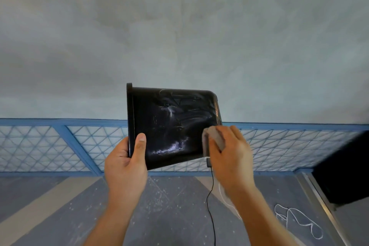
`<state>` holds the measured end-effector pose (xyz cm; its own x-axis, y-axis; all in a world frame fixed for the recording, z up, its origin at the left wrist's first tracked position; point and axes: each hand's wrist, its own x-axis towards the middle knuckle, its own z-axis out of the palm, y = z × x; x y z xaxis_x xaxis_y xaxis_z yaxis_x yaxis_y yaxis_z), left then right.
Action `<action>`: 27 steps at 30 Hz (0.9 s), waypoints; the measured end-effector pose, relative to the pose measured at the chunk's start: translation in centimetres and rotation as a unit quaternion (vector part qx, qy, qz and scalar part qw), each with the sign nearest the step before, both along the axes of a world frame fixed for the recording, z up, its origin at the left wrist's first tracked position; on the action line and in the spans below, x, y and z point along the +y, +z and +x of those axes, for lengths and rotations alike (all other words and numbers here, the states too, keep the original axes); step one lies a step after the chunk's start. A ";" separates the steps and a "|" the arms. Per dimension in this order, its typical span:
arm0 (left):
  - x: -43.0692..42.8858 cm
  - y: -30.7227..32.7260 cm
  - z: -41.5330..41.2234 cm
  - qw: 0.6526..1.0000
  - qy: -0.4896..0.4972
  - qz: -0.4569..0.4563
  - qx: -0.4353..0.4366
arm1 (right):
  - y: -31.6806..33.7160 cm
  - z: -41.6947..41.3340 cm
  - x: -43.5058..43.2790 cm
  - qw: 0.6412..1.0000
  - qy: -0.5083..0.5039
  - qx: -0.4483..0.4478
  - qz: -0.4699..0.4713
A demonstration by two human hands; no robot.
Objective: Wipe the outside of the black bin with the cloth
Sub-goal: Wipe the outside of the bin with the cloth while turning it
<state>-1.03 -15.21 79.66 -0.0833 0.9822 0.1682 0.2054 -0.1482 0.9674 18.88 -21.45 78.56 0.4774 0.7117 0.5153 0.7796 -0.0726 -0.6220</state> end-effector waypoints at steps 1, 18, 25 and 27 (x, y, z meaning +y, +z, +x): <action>-0.6 -0.1 1.0 1.000 0.005 -0.004 -0.005 | 0.3 1.7 0.0 1.000 -0.019 0.000 0.002; -4.7 1.7 9.9 0.993 0.118 0.013 -0.009 | 3.9 8.3 -0.4 0.996 0.077 -0.036 0.032; -3.9 2.6 8.7 0.992 0.115 0.034 0.039 | 2.4 9.9 -0.4 0.996 0.084 -0.030 0.013; -3.5 2.6 8.5 0.993 0.104 0.041 0.043 | 3.1 10.6 1.5 0.999 0.044 -0.012 0.014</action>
